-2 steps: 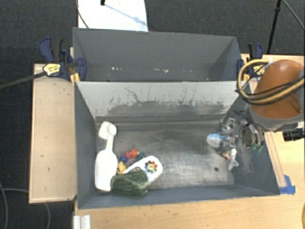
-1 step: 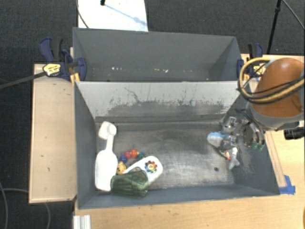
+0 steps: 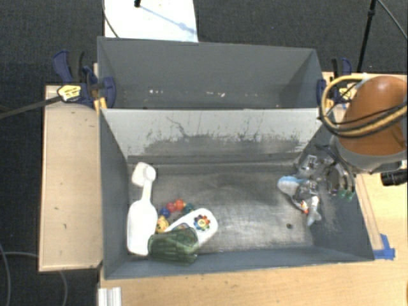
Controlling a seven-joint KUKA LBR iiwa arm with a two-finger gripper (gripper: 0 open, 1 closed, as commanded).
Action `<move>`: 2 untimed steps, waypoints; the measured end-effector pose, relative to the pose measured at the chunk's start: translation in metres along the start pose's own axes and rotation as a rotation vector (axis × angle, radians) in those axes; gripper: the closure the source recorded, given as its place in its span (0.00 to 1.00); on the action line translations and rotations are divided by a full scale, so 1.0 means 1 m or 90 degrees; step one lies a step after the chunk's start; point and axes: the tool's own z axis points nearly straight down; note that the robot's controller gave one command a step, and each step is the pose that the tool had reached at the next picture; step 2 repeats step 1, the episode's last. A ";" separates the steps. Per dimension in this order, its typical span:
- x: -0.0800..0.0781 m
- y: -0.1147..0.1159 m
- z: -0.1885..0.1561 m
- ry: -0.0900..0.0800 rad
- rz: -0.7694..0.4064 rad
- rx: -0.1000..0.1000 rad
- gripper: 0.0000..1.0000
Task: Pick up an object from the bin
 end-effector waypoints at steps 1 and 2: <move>0.000 0.000 -0.006 0.001 -0.001 0.000 1.00; 0.000 0.000 -0.006 0.001 -0.001 0.000 1.00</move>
Offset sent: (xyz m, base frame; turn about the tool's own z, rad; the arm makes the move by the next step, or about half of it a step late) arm 0.0000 0.0001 0.0284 0.0000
